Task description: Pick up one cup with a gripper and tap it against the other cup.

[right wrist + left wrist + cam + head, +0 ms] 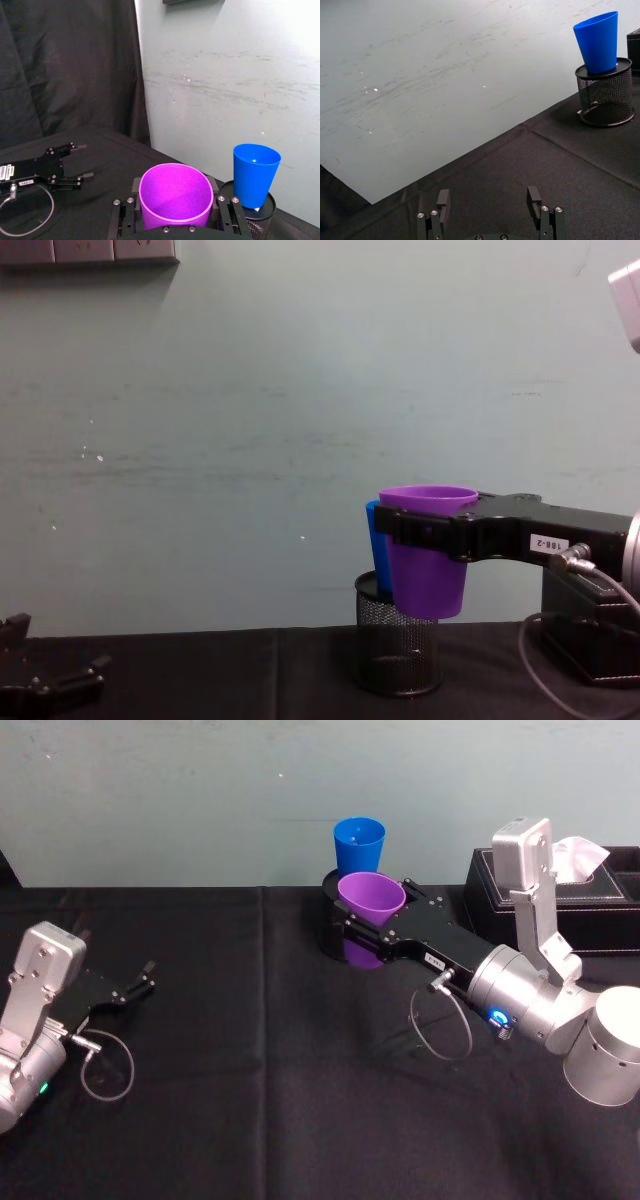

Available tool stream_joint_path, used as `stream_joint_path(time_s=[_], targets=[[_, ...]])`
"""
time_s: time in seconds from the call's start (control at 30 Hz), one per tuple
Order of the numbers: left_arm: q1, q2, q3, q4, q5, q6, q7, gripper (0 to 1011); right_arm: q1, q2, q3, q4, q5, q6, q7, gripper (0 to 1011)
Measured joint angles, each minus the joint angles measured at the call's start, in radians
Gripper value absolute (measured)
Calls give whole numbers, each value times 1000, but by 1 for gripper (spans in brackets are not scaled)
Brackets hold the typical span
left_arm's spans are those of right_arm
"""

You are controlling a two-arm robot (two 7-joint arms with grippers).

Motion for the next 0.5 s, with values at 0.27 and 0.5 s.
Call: stream_joint_path(time_s=[0.27,0.5], targets=[[0,0,0,0,0,0,0,1000,0,0,0,0,0,0,0,743],[0,0,0,0,0,0,0,1000,0,0,0,0,0,0,0,743]])
